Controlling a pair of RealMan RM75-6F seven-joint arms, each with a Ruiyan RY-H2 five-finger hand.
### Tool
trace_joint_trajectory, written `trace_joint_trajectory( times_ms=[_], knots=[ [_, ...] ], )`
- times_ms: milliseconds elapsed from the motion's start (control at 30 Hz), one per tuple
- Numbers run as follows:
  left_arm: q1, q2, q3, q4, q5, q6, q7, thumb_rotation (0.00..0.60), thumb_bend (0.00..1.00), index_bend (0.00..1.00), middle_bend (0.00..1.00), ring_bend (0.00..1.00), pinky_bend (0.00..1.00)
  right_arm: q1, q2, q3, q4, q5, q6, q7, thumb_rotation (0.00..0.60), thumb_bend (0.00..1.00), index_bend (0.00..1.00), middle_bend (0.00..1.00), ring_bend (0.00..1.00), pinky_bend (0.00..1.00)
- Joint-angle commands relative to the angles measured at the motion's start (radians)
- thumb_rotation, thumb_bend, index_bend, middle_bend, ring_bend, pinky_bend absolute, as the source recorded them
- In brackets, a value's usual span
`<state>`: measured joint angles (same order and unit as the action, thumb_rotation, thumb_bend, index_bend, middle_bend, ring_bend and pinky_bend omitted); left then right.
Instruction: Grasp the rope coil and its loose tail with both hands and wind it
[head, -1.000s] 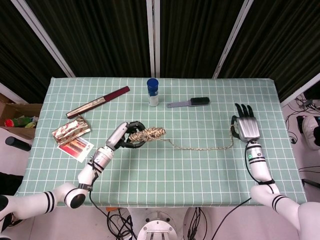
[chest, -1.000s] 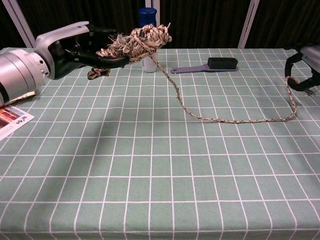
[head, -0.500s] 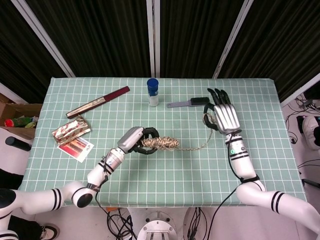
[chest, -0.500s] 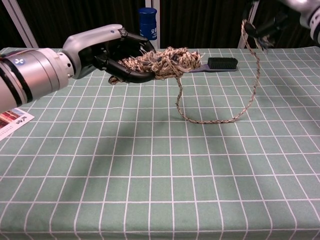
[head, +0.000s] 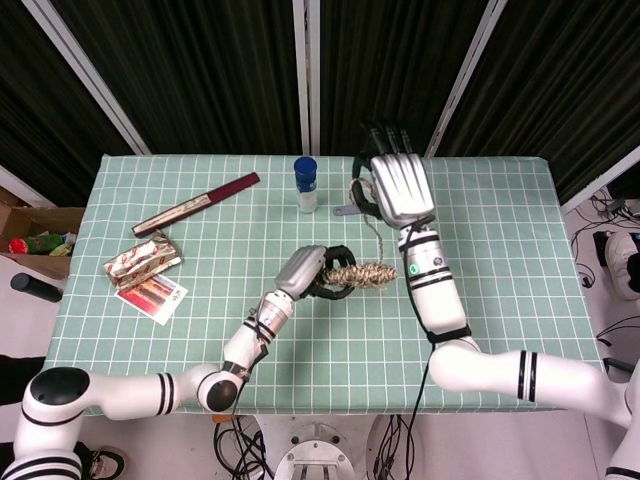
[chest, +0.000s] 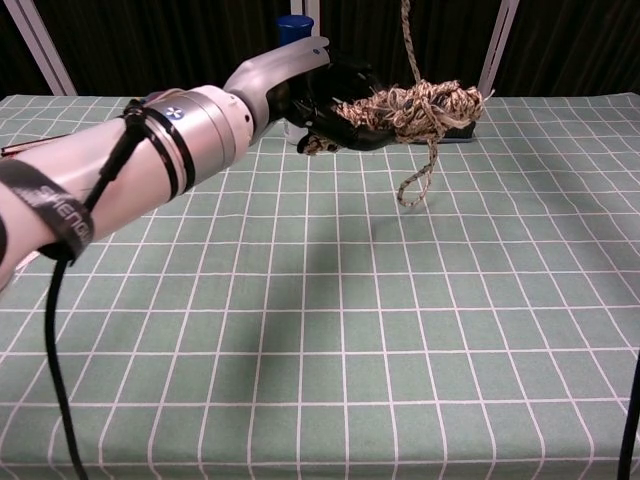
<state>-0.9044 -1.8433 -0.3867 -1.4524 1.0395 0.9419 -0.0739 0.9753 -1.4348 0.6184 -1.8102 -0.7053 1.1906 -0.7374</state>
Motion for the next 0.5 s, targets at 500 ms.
trace_joint_trajectory(
  times_ms=[500],
  knots=[
    [0.006,-0.118,-0.317,0.214,-0.347,0.139,-0.073,0.6,0.45,0.76,0.81,0.73,0.83,-0.119,0.11,-0.145,-0.235,-0.212,0.095,0.172,0.6,0.48,0.98,0.14,0.0,0.0]
  ],
)
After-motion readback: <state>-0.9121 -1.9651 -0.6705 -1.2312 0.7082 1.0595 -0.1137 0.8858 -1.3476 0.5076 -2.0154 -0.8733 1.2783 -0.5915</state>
